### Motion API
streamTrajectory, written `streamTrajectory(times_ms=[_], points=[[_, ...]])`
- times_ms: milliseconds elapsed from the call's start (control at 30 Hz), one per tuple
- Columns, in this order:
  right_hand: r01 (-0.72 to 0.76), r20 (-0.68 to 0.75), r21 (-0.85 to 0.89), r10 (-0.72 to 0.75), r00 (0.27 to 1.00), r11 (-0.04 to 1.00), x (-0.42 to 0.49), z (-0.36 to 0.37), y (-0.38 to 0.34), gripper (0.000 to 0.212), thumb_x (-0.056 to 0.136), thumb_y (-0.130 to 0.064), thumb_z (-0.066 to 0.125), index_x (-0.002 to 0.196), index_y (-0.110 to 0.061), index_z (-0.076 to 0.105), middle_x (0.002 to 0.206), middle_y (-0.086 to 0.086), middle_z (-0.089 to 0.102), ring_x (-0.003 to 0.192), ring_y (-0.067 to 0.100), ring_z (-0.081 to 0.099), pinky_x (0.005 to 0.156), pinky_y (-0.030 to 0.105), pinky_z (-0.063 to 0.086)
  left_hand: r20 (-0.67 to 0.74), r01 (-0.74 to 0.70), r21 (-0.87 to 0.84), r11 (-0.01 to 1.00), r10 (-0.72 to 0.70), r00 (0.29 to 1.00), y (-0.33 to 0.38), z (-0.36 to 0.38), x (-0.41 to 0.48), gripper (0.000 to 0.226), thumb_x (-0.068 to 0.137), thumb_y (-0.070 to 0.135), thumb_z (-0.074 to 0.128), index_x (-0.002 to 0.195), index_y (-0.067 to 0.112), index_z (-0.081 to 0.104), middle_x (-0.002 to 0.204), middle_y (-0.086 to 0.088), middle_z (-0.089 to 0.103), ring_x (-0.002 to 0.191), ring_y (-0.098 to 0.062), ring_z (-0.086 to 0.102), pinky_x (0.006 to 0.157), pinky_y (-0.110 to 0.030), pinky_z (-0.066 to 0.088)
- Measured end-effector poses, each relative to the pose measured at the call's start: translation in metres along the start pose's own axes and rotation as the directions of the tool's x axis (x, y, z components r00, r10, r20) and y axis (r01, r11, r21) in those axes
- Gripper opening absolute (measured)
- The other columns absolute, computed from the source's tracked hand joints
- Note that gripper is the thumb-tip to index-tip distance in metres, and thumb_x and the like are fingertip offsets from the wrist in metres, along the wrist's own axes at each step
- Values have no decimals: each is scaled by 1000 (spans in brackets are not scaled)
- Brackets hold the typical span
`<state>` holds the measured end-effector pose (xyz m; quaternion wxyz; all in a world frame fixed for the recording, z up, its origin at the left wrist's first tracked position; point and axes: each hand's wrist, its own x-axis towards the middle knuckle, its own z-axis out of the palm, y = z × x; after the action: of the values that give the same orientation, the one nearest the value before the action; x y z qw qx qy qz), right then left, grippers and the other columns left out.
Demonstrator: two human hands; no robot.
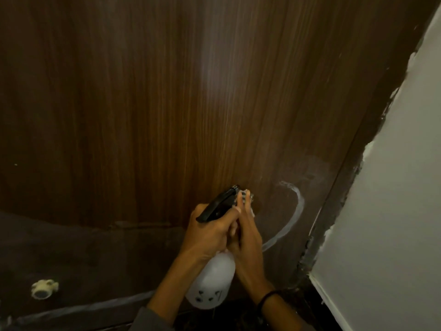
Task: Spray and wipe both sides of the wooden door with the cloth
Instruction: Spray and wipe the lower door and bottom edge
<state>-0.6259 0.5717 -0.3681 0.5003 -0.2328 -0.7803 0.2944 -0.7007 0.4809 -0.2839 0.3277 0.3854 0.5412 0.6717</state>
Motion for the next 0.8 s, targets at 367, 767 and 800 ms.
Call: streamTrajectory(times_ms=[367,767,800], points=[[351,-8,-525,-417,909,775,134,9,-48,61,108,-27,41,162,-24,11,170,-3,-3,156,18,-13,119,57,-1,-105,-92,-7,996,91,990,-17,-11,3,36,96,13,66,64,1,59,59,-19,50,29,-12,36,37,-23,31],[-381,-526,37,342,779,924,49,37,46,81,99,-65,16,159,-18,-13,169,3,-16,155,16,-14,127,49,1,-181,-13,24,1000,17,983,-35,-40,-6,38,96,15,67,60,7,58,50,-8,49,30,-9,39,36,-22,32],[-432,-507,88,413,756,898,42,44,48,89,95,-72,12,158,-15,-14,168,4,-18,155,18,-16,127,49,0,-205,-6,34,999,13,979,-36,-41,-6,38,96,15,67,60,6,58,48,-5,49,30,-8,40,36,-23,33]])
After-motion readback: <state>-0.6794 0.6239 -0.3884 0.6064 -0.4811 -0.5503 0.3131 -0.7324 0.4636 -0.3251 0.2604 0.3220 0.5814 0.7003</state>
